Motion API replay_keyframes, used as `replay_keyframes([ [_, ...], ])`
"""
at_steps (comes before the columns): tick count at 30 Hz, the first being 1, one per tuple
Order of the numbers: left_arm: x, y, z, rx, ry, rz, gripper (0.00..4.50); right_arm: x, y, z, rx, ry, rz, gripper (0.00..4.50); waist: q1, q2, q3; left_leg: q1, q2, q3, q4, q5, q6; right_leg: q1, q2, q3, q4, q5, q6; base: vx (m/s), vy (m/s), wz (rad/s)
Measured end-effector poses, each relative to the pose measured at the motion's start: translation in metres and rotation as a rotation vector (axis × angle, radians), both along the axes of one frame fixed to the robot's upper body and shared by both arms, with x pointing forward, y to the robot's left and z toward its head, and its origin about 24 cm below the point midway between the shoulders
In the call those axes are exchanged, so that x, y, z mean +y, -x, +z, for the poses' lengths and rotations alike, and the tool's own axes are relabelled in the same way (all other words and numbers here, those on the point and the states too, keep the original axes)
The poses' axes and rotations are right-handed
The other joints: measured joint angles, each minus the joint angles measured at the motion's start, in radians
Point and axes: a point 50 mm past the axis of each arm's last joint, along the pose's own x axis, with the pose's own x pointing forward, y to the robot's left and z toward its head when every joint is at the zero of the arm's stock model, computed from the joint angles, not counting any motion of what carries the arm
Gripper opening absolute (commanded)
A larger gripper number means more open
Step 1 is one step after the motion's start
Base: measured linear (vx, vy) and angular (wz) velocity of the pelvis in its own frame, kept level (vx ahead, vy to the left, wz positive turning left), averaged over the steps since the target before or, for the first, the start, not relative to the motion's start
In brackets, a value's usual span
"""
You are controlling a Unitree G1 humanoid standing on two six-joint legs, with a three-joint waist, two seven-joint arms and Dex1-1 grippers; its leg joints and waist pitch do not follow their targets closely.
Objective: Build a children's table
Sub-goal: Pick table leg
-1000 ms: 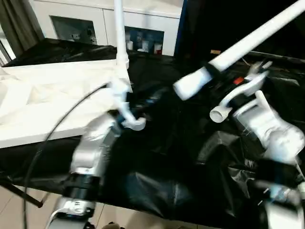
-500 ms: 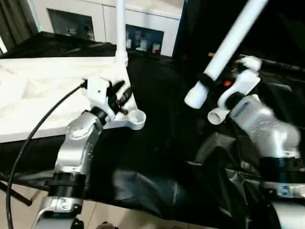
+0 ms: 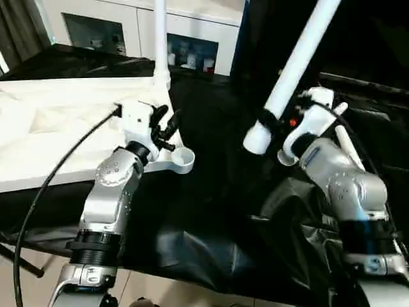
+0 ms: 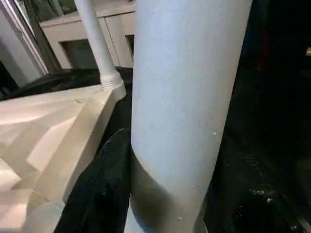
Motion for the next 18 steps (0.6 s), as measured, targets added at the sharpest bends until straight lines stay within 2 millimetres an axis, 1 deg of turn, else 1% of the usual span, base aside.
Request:
replay_keyframes([
  [2, 0.001, 0.000, -0.001, 0.012, -0.017, 0.010, 1.94, -0.001, 0.000, 0.001, -0.013, 0.019, -0.003, 1.91, -0.001, 0.002, 0.000, 0.000, 0.000, 0.000, 0.000, 0.000, 0.000, 0.000, 0.000, 0.000, 0.000, 0.000, 0.000, 0.000, 0.000, 0.00],
  [4, 0.001, -0.001, -0.001, 0.016, -0.034, 0.007, 1.94, -0.001, 0.001, 0.003, -0.036, 0.049, 0.000, 1.91, -0.001, 0.006, 0.000, 0.000, 0.000, 0.000, 0.000, 0.000, 0.000, 0.000, 0.000, 0.000, 0.000, 0.000, 0.000, 0.000, 0.000, 0.00],
  [6, -0.002, -0.002, 0.002, 0.007, -0.046, -0.005, 1.94, 0.001, 0.002, 0.005, -0.053, 0.060, 0.009, 1.90, -0.001, 0.008, 0.000, 0.000, 0.000, 0.000, 0.000, 0.000, 0.000, 0.000, 0.000, 0.000, 0.000, 0.000, 0.000, 0.000, 0.000, 0.00],
  [10, -0.008, -0.006, 0.008, -0.007, -0.071, -0.038, 1.94, 0.003, 0.002, 0.004, -0.059, 0.091, 0.019, 1.90, -0.001, 0.017, -0.001, 0.000, 0.000, -0.001, 0.001, 0.000, 0.000, 0.000, 0.000, 0.000, 0.000, 0.001, 0.000, 0.000, 0.000, 0.00],
  [13, -0.010, -0.007, 0.011, -0.016, -0.074, -0.046, 1.94, 0.003, 0.002, 0.004, -0.062, 0.096, 0.016, 1.90, 0.000, 0.018, -0.001, 0.000, 0.000, -0.001, 0.000, 0.000, 0.000, 0.000, 0.000, 0.000, 0.001, 0.001, 0.000, 0.000, 0.000, 0.00],
  [18, -0.012, -0.008, 0.007, 0.000, -0.077, -0.048, 1.94, 0.003, 0.001, 0.005, -0.079, 0.109, 0.006, 1.90, -0.002, 0.019, -0.001, 0.000, 0.000, -0.001, 0.001, 0.000, 0.000, 0.000, 0.000, 0.000, 0.001, 0.001, 0.000, 0.000, 0.000, 0.00],
])
